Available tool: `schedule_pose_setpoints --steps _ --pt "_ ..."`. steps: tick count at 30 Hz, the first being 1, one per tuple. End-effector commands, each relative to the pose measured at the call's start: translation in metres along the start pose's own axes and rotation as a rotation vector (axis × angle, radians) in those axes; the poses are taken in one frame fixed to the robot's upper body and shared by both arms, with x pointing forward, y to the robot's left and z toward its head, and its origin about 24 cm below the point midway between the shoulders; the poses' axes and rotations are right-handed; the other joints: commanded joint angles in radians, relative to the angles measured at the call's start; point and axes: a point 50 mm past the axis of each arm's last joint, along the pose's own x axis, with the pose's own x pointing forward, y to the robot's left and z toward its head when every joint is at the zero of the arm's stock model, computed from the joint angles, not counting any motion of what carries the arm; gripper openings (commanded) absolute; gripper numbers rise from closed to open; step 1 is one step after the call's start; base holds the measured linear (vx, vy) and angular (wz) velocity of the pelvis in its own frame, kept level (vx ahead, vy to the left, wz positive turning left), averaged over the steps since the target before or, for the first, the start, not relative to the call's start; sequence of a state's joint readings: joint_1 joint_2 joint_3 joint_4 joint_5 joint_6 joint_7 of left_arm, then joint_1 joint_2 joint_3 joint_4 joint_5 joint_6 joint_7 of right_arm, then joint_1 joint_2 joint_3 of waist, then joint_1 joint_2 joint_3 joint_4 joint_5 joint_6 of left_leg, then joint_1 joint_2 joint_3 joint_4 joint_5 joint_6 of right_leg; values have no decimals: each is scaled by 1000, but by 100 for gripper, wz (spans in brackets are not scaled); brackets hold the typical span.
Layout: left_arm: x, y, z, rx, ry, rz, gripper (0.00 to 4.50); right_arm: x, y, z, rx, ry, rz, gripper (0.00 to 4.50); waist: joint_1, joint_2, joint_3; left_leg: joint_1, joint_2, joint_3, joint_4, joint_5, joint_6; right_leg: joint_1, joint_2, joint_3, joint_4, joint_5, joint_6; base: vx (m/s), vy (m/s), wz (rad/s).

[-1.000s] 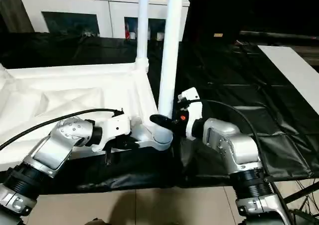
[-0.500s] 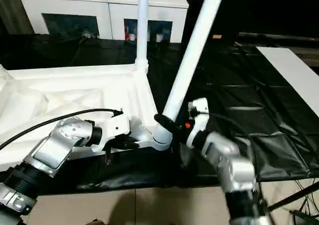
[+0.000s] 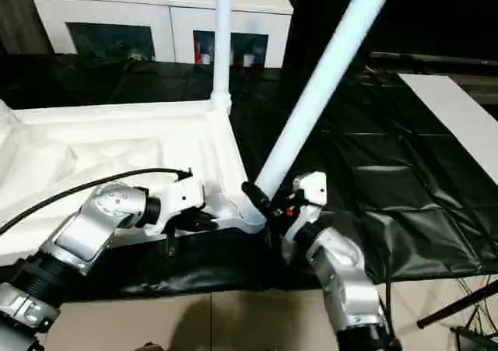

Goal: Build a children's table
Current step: Insert table leg to table base

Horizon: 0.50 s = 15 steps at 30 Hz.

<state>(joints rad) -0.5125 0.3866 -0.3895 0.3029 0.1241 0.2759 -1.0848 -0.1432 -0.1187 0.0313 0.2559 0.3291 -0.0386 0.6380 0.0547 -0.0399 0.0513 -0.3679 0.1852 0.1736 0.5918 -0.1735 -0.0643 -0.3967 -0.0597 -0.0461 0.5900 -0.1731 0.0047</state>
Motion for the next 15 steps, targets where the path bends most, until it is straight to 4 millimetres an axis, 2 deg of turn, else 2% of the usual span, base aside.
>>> schedule_pose_setpoints --steps 1,3,5,9,11,13,14,15 --pt "-5 8 5 30 4 40 0 -21 -13 -26 -22 128 -126 186 -11 16 -44 25 47 -33 -95 -527 -34 4 -82 37 -103 -552 -124 0 0 0" --pt "-4 8 5 29 3 42 0 -20 -12 -28 -31 132 -121 186 -14 16 -43 24 47 -34 -97 -533 -33 7 -81 38 -102 -544 -129 0 0 0" --pt "-4 9 5 30 2 45 0 -18 -10 -29 -52 145 -110 186 -15 16 -41 27 46 -33 -96 -550 -34 3 -81 37 -106 -560 -128 0 0 0" --pt "-4 9 5 33 5 43 0 -12 -6 -33 -67 211 -49 186 -24 14 -39 32 44 -37 -96 -576 -32 3 -82 31 -115 -617 -108 0 0 0" --pt "-4 9 5 35 8 35 0 -10 -6 -35 -50 256 -24 186 -29 15 -37 29 44 -39 -98 -584 -33 5 -81 29 -117 -620 -103 0 0 0" --pt "-5 9 5 36 10 30 0 -9 -6 -35 -38 276 -3 186 -32 14 -37 32 43 -40 -96 -601 -34 1 -83 28 -121 -644 -95 0 0 0" --pt "-6 9 4 42 16 24 0 -5 -11 -30 -16 323 41 186 -36 10 -37 31 41 -42 -96 -598 -31 4 -82 26 -120 -652 -93 0 0 0" --pt "-6 9 4 42 16 24 0 -5 -11 -30 -16 323 41 186 -36 10 -37 28 41 -43 -96 -594 -30 6 -83 27 -119 -656 -91 0 0 0"
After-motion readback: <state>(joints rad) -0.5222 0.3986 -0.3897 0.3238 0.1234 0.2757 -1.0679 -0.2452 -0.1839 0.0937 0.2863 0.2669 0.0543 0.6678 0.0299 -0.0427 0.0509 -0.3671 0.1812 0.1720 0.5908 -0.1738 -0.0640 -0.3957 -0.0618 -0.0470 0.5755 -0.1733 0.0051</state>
